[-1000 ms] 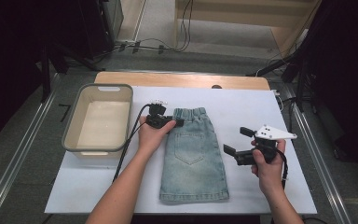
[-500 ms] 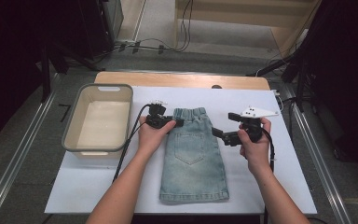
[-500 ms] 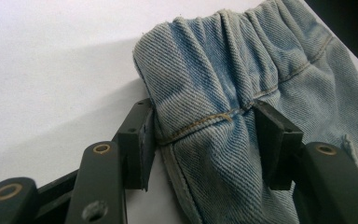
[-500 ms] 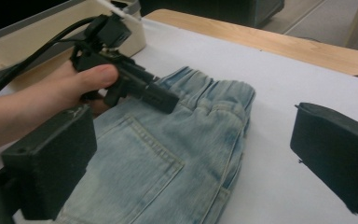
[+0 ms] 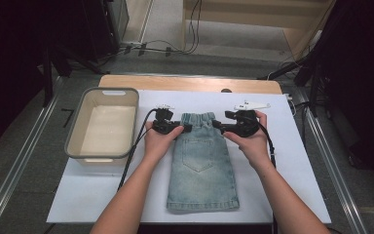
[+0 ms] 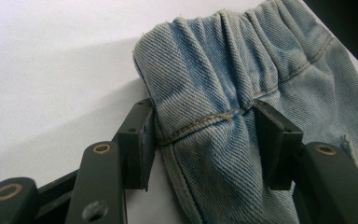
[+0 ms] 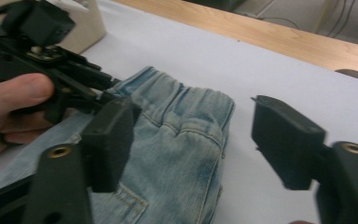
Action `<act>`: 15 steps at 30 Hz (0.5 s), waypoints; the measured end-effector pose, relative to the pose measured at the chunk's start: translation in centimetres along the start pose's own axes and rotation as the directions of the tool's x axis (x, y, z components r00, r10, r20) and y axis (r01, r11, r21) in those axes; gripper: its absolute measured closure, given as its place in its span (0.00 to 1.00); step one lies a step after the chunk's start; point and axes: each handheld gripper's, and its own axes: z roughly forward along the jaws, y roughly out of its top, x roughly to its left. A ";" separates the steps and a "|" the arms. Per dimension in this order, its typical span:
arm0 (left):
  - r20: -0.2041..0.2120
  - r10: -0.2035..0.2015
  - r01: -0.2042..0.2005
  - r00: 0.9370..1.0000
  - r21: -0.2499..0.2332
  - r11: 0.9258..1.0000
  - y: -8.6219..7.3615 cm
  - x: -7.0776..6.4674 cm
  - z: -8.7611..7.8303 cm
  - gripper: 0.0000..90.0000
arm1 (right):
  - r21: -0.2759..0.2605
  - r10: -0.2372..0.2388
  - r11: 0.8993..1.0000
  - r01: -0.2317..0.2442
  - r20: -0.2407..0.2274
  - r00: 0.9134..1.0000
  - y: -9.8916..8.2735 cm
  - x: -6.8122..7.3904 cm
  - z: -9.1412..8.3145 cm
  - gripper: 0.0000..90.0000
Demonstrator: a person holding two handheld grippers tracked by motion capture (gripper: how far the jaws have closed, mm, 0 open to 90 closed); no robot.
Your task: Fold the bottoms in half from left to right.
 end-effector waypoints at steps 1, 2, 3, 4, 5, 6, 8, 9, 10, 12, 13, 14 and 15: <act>0.000 0.000 0.000 1.000 0.000 1.000 0.0 0.0 0.0 0.50 | 0.003 -0.002 1.000 0.002 0.010 1.000 0.0 0.0 0.3 0.41; 0.000 0.003 -0.003 1.000 0.002 1.000 0.0 0.0 0.0 0.50 | 0.010 -0.002 1.000 0.002 0.013 1.000 0.0 0.0 0.6 0.44; 0.001 0.002 -0.002 1.000 0.002 1.000 0.0 0.0 0.0 0.50 | 0.014 -0.002 1.000 0.002 0.013 1.000 -0.1 0.0 0.9 0.46; 0.001 0.002 -0.002 1.000 0.002 1.000 0.0 0.0 0.0 0.50 | 0.021 0.002 1.000 -0.002 0.013 1.000 -0.1 -0.1 1.2 0.50; 0.001 0.003 -0.003 1.000 0.002 1.000 0.0 0.0 0.0 0.50 | 0.023 0.002 1.000 -0.002 0.014 1.000 -0.1 -0.1 1.5 0.51; 0.001 0.003 -0.003 1.000 0.002 1.000 0.0 0.0 0.0 0.50 | 0.026 0.006 1.000 -0.006 0.015 1.000 -0.1 -0.2 1.7 0.51; 0.001 0.002 -0.002 1.000 0.001 1.000 0.0 0.0 0.0 0.50 | 0.039 0.025 0.999 -0.026 0.025 0.999 -0.2 -0.5 2.2 0.51; 0.001 0.002 -0.002 1.000 0.000 1.000 0.0 0.0 0.0 0.50 | 0.046 0.030 0.998 -0.032 0.037 0.999 -0.3 -0.6 2.5 0.51; 0.001 0.002 -0.002 1.000 0.000 1.000 0.0 0.0 0.0 0.50 | 0.056 0.039 0.998 -0.041 0.050 0.998 -0.5 -0.8 2.8 0.51; 0.001 0.004 -0.004 1.000 0.002 1.000 0.0 0.0 0.0 0.50 | 0.080 0.059 0.995 -0.064 0.063 0.996 -0.8 -1.3 3.3 0.51; 0.001 0.004 -0.004 1.000 0.001 1.000 0.0 0.0 0.0 0.50 | 0.089 0.067 0.993 -0.073 0.059 0.996 -1.0 -1.5 3.5 0.51; 0.003 0.004 -0.004 1.000 0.001 1.000 0.0 0.1 0.0 0.50 | 0.099 0.080 0.992 -0.084 0.047 0.996 -1.2 -1.7 3.8 0.50; 0.004 0.004 -0.004 1.000 0.001 1.000 0.0 0.1 0.0 0.50 | 0.108 0.085 0.990 -0.090 0.043 0.995 -1.4 -1.9 3.9 0.50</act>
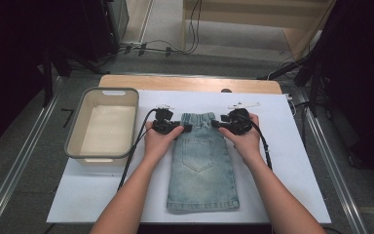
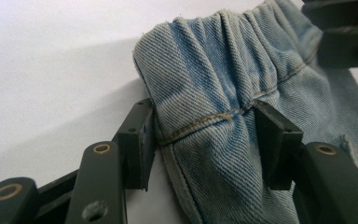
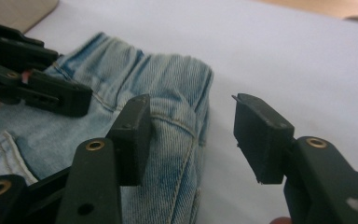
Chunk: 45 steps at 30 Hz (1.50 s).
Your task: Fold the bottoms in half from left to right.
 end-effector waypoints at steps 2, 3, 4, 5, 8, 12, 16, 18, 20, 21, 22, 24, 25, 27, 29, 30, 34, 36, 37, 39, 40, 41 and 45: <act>0.000 0.000 0.000 1.000 0.000 1.000 0.0 0.0 0.0 0.50 | 0.016 0.000 1.000 0.000 -0.004 1.000 -0.2 -0.2 0.4 0.50; 0.000 0.000 0.000 1.000 0.000 1.000 0.0 0.0 0.0 0.50 | 0.026 0.000 1.000 0.000 -0.003 1.000 -0.4 -0.3 0.5 0.50; 0.000 0.000 0.000 1.000 0.000 1.000 0.0 0.0 0.0 0.50 | 0.030 -0.001 1.000 0.001 -0.004 1.000 -0.5 -0.4 0.7 0.50; 0.000 0.000 0.000 1.000 0.000 1.000 0.0 0.0 0.0 0.50 | 0.037 0.000 0.999 0.000 -0.005 1.000 -0.5 -0.5 0.8 0.50; -0.001 0.000 0.000 1.000 0.001 1.000 0.0 0.0 0.0 0.50 | 0.056 0.000 0.998 0.000 0.001 1.000 -0.8 -0.6 1.1 0.50; -0.002 0.001 -0.001 1.000 0.001 1.000 0.0 0.0 0.0 0.50 | 0.069 0.014 0.998 -0.013 -0.015 1.000 -1.2 -0.8 1.5 0.50; 0.001 0.000 0.000 1.000 0.000 1.000 0.0 0.0 0.0 0.50 | 0.084 0.024 0.996 -0.023 -0.009 1.000 -1.5 -0.8 2.0 0.46; 0.001 0.000 0.000 1.000 -0.002 1.000 0.0 0.0 0.0 0.50 | 0.088 0.037 0.996 -0.035 -0.018 0.999 -1.6 -0.9 2.1 0.45; 0.002 -0.001 0.001 1.000 -0.003 1.000 0.0 0.0 0.0 0.50 | 0.092 0.049 0.995 -0.046 -0.036 0.998 -1.7 -1.0 2.2 0.44; 0.003 -0.004 0.004 1.000 -0.004 1.000 -0.1 0.0 0.0 0.50 | 0.094 0.052 0.994 -0.047 -0.049 0.997 -1.8 -1.1 2.2 0.41; 0.005 -0.005 0.005 1.000 -0.003 1.000 -0.1 0.0 0.0 0.49 | 0.094 0.051 0.995 -0.045 -0.063 0.997 -1.8 -1.1 2.3 0.38; 0.013 -0.011 0.011 1.000 -0.004 1.000 -0.1 0.1 0.0 0.49 | 0.095 0.031 0.995 -0.025 -0.064 0.997 -1.8 -0.9 2.4 0.35; 0.015 -0.013 0.013 1.000 -0.004 1.000 -0.1 0.1 0.0 0.49 | 0.100 0.021 0.995 -0.015 -0.056 0.998 -1.7 -0.7 2.5 0.34; 0.016 -0.013 0.013 1.000 -0.005 1.000 -0.1 0.1 0.0 0.49 | 0.107 -0.001 0.994 0.005 -0.035 0.999 -1.7 -0.2 2.6 0.35; 0.015 -0.012 0.012 1.000 -0.006 1.000 -0.1 0.1 -0.1 0.49 | 0.105 0.002 0.994 0.002 -0.039 0.999 -1.7 -0.1 2.7 0.36; 0.015 -0.011 0.011 1.000 -0.007 1.000 -0.1 0.0 0.0 0.49 | 0.104 0.008 0.995 -0.003 -0.044 0.999 -1.7 -0.1 2.7 0.38; 0.016 -0.007 0.007 1.000 -0.008 1.000 -0.2 0.0 0.0 0.50 | 0.105 0.008 0.995 0.000 -0.075 0.997 -1.8 0.1 2.7 0.49; 0.024 -0.018 0.018 1.000 -0.007 1.000 -0.2 0.1 -0.1 0.50 | 0.110 0.015 0.994 -0.006 -0.077 0.997 -1.7 0.1 2.7 0.51; 0.024 -0.018 0.018 1.000 -0.007 1.000 -0.2 0.1 -0.1 0.50 | 0.110 0.020 0.994 -0.011 -0.077 0.997 -1.7 0.1 2.7 0.53; 0.026 -0.024 0.024 0.999 -0.008 1.000 -0.1 0.0 0.0 0.51 | 0.109 0.019 0.994 -0.012 -0.071 0.997 -1.7 0.2 2.7 0.57; 0.025 -0.022 0.022 0.999 -0.006 1.000 -0.1 0.0 0.0 0.51 | 0.109 0.018 0.994 -0.011 -0.066 0.998 -1.7 0.2 2.7 0.59; 0.022 -0.020 0.020 1.000 -0.007 1.000 -0.1 0.0 0.0 0.52 | 0.111 0.016 0.994 -0.009 -0.062 0.998 -1.7 0.3 2.7 0.61; 0.022 -0.017 0.017 1.000 -0.004 1.000 -0.1 0.0 0.1 0.58 | 0.121 0.029 0.992 -0.021 -0.063 0.998 -1.6 0.4 2.7 0.70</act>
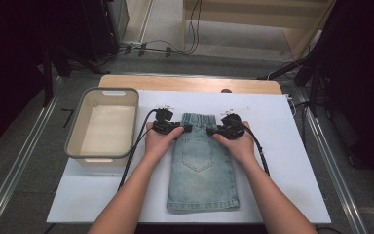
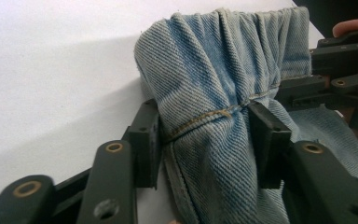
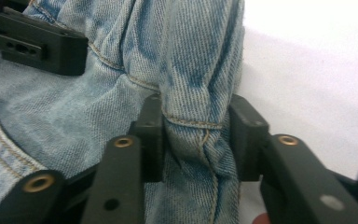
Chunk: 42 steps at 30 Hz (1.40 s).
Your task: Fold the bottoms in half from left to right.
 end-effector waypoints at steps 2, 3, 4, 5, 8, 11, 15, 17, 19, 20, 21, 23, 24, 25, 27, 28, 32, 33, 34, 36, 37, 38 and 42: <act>-0.005 0.008 -0.008 1.000 -0.001 1.000 0.0 -0.1 -0.1 0.59 | -0.002 -0.002 1.000 0.002 0.003 1.000 0.0 0.1 0.0 0.74; -0.009 0.018 -0.018 1.000 -0.007 1.000 0.1 -0.2 -0.1 0.60 | -0.004 -0.011 1.000 0.011 0.012 1.000 0.0 0.1 -0.1 0.75; -0.013 0.030 -0.030 0.999 -0.008 1.000 0.2 -0.3 -0.1 0.61 | -0.005 -0.022 1.000 0.022 0.024 0.999 0.0 0.3 -0.1 0.76; -0.017 0.034 -0.034 0.999 -0.011 0.999 0.3 -0.4 -0.2 0.62 | -0.007 -0.029 1.000 0.030 0.032 0.999 0.1 0.4 -0.2 0.78; -0.025 0.055 -0.056 0.998 -0.028 0.998 0.7 -0.8 -0.3 0.63 | -0.026 -0.028 0.999 0.029 0.042 0.999 0.3 0.5 -0.6 0.79; -0.041 0.096 -0.098 0.995 -0.052 0.994 1.6 -1.5 -0.6 0.63 | -0.062 -0.036 0.997 0.040 0.053 0.998 0.6 0.3 -1.2 0.79; -0.065 0.147 -0.153 0.987 -0.098 0.983 3.0 -2.6 -1.1 0.63 | -0.128 -0.042 0.990 0.052 0.079 0.996 1.3 0.3 -2.5 0.79; -0.075 0.165 -0.173 0.983 -0.117 0.978 3.8 -3.0 -1.5 0.63 | -0.158 -0.059 0.985 0.073 0.092 0.994 1.9 0.3 -3.3 0.79; -0.081 0.180 -0.190 0.980 -0.141 0.972 4.5 -3.3 -1.9 0.63 | -0.187 -0.075 0.978 0.094 0.106 0.992 2.5 0.4 -4.0 0.79; -0.081 0.180 -0.190 0.980 -0.141 0.972 4.5 -3.3 -1.9 0.63 | -0.202 -0.083 0.974 0.104 0.107 0.991 2.8 0.4 -4.3 0.79; -0.088 0.197 -0.209 0.976 -0.166 0.964 5.1 -3.6 -2.4 0.63 | -0.217 -0.092 0.969 0.114 0.109 0.990 3.1 0.5 -4.6 0.79; -0.088 0.216 -0.229 0.973 -0.188 0.955 5.4 -3.9 -2.8 0.62 | -0.244 -0.109 0.960 0.136 0.120 0.987 3.5 0.6 -5.2 0.79; -0.088 0.224 -0.238 0.971 -0.198 0.951 5.5 -4.0 -3.0 0.62 | -0.257 -0.115 0.955 0.145 0.126 0.985 3.6 0.8 -5.4 0.79; -0.088 0.227 -0.241 0.970 -0.201 0.950 5.5 -4.1 -3.2 0.62 | -0.270 -0.122 0.950 0.155 0.135 0.983 3.6 0.9 -5.6 0.79; -0.087 0.229 -0.243 0.969 -0.205 0.948 5.3 -4.2 -3.3 0.62 | -0.283 -0.134 0.944 0.170 0.143 0.981 3.4 1.1 -5.7 0.79; -0.085 0.233 -0.246 0.969 -0.205 0.947 5.1 -4.1 -3.4 0.62 | -0.289 -0.143 0.941 0.179 0.141 0.980 3.3 1.1 -5.6 0.79; -0.083 0.255 -0.267 0.963 -0.203 0.942 4.4 -4.1 -3.6 0.62 | -0.305 -0.175 0.930 0.206 0.126 0.977 2.4 1.0 -5.4 0.79; -0.081 0.260 -0.271 0.962 -0.204 0.940 4.3 -4.1 -3.6 0.62 | -0.310 -0.181 0.927 0.212 0.123 0.976 2.2 1.0 -5.3 0.79; -0.081 0.260 -0.271 0.962 -0.204 0.940 4.3 -4.1 -3.6 0.62 | -0.317 -0.187 0.923 0.218 0.125 0.974 2.0 1.0 -5.3 0.79; -0.081 0.275 -0.286 0.958 -0.206 0.936 4.1 -4.3 -3.7 0.62 | -0.327 -0.198 0.917 0.229 0.126 0.972 1.6 1.0 -5.4 0.79; -0.074 0.282 -0.292 0.956 -0.211 0.933 3.9 -4.5 -3.8 0.62 | -0.330 -0.199 0.916 0.230 0.126 0.972 1.4 1.1 -5.5 0.79; -0.074 0.289 -0.298 0.954 -0.208 0.932 3.8 -4.6 -3.9 0.62 | -0.334 -0.207 0.912 0.239 0.129 0.970 1.2 1.1 -5.6 0.79; -0.070 0.298 -0.307 0.952 -0.211 0.928 3.5 -4.8 -3.9 0.62 | -0.350 -0.242 0.895 0.278 0.145 0.959 0.5 1.2 -5.8 0.79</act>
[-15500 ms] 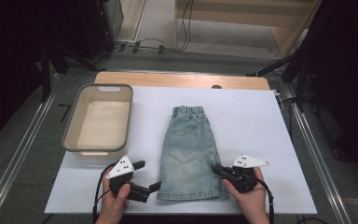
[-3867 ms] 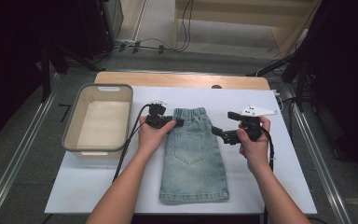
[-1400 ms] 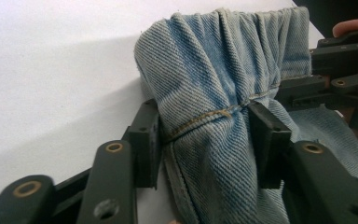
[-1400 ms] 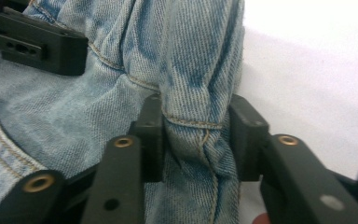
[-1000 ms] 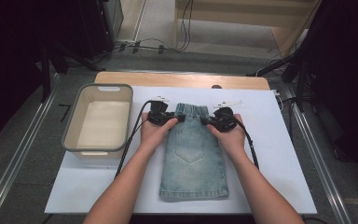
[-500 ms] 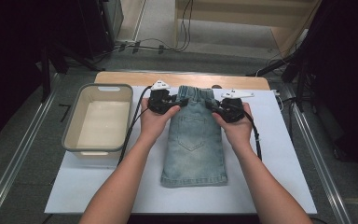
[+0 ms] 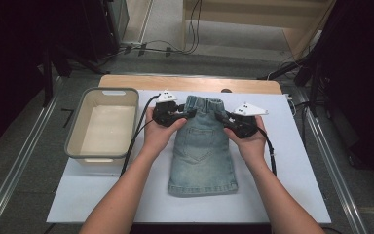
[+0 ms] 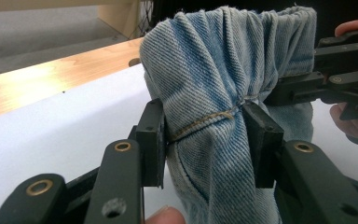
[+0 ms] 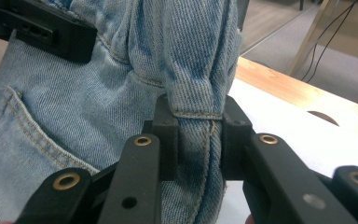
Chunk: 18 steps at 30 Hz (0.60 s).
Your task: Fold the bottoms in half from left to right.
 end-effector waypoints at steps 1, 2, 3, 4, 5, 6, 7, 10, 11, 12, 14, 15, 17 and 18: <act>0.006 0.005 -0.005 1.000 -0.002 1.000 -0.1 -0.2 -0.1 0.62 | -0.005 -0.006 1.000 0.006 0.002 1.000 -0.1 0.1 -0.2 0.79; 0.008 0.006 -0.006 1.000 -0.003 1.000 -0.2 -0.2 -0.2 0.62 | -0.008 -0.007 1.000 0.007 0.001 1.000 -0.2 0.2 -0.3 0.79; 0.012 0.007 -0.007 1.000 -0.003 1.000 -0.3 -0.3 -0.3 0.62 | -0.010 -0.005 1.000 0.005 -0.001 1.000 -0.3 0.3 -0.4 0.79; 0.011 0.010 -0.010 1.000 -0.005 1.000 -0.4 -0.4 -0.3 0.62 | -0.014 -0.005 1.000 0.005 -0.005 1.000 -0.5 0.4 -0.6 0.79; 0.014 0.012 -0.012 1.000 -0.005 1.000 -0.4 -0.5 -0.4 0.62 | -0.016 -0.008 1.000 0.008 -0.010 1.000 -0.5 0.4 -0.7 0.79; 0.016 0.012 -0.012 1.000 -0.005 1.000 -0.5 -0.6 -0.5 0.62 | -0.018 -0.007 1.000 0.006 -0.012 1.000 -0.6 0.5 -0.9 0.79; 0.017 0.012 -0.012 1.000 -0.006 1.000 -0.6 -0.7 -0.6 0.62 | -0.025 -0.010 1.000 0.010 -0.014 1.000 -0.7 0.6 -1.0 0.79; 0.022 0.018 -0.018 1.000 -0.005 1.000 -0.7 -1.0 -0.9 0.62 | -0.031 -0.011 0.999 0.010 -0.019 1.000 -0.9 0.9 -1.4 0.79; 0.023 0.020 -0.020 1.000 -0.005 1.000 -0.8 -1.1 -1.0 0.62 | -0.036 -0.013 0.999 0.012 -0.023 1.000 -1.0 1.0 -1.5 0.79; 0.023 0.023 -0.023 0.999 -0.003 1.000 -0.9 -1.2 -1.1 0.62 | -0.039 -0.018 0.999 0.017 -0.022 1.000 -1.2 1.1 -1.7 0.79; 0.028 0.026 -0.026 0.999 -0.002 1.000 -1.1 -1.4 -1.3 0.62 | -0.040 -0.023 0.999 0.022 -0.026 0.999 -1.4 1.3 -1.8 0.79; 0.031 0.026 -0.026 0.999 -0.002 1.000 -1.2 -1.5 -1.4 0.62 | -0.043 -0.026 0.999 0.025 -0.028 0.999 -1.5 1.4 -1.9 0.79; 0.036 0.027 -0.027 0.999 -0.001 1.000 -1.5 -1.7 -1.6 0.62 | -0.045 -0.029 0.999 0.027 -0.031 0.999 -1.7 1.7 -2.1 0.79; 0.037 0.027 -0.027 0.999 -0.003 1.000 -1.7 -1.8 -1.7 0.62 | -0.047 -0.037 0.998 0.035 -0.032 0.999 -1.8 1.8 -2.2 0.79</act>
